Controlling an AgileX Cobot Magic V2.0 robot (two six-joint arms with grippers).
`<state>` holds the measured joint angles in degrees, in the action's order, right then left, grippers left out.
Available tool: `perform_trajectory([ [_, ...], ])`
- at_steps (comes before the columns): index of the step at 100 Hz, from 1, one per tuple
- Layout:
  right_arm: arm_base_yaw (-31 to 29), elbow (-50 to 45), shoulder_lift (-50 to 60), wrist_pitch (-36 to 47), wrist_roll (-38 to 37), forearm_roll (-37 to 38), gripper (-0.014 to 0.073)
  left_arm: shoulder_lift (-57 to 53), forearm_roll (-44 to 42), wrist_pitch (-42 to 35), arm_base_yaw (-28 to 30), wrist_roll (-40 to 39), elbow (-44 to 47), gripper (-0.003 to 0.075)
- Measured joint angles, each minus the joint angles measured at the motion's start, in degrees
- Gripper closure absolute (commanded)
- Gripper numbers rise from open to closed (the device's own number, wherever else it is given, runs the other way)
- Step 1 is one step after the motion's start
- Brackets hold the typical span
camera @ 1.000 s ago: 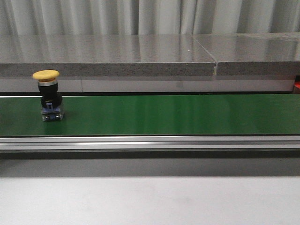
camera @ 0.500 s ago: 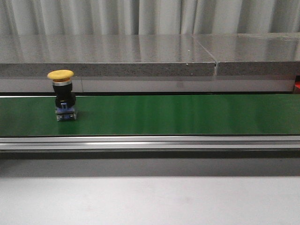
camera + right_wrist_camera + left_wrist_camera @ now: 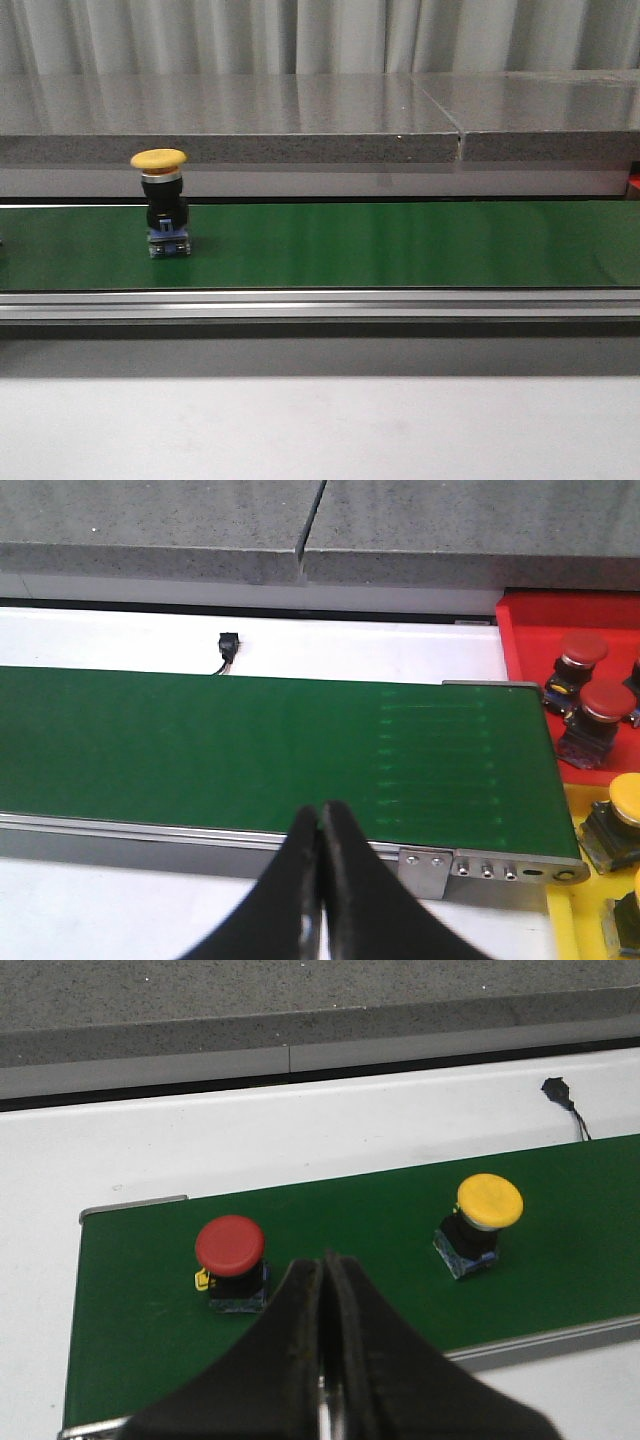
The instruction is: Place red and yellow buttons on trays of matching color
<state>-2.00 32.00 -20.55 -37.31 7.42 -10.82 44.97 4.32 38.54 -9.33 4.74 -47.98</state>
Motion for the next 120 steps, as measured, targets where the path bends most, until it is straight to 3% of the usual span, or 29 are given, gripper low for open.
perform_trajectory([
  [26,2.09,0.52,-4.39,-1.33,0.00,-0.12,0.0660,-13.82,0.96,1.70,0.00,0.00,9.16,0.0741],
  [61,16.27,14.33,-24.15,-2.27,0.00,0.27,0.0644,-20.92,1.34,4.07,0.00,0.00,12.63,0.0741],
  [71,19.34,19.85,-31.03,-2.79,0.00,0.36,0.0499,-21.00,1.34,4.07,0.00,0.00,12.63,0.0741],
  [83,22.64,26.90,-39.72,-4.03,0.00,0.40,0.0165,-21.00,1.34,4.07,0.00,0.00,12.63,0.0741],
  [93,25.32,32.25,-46.86,-5.83,0.00,0.40,-0.0019,-21.00,1.23,4.07,0.00,0.00,12.63,0.0741],
  [120,31.25,45.51,-63.58,-13.27,0.00,0.28,-0.0041,-21.00,1.23,4.07,0.00,0.00,12.63,0.0741],
])
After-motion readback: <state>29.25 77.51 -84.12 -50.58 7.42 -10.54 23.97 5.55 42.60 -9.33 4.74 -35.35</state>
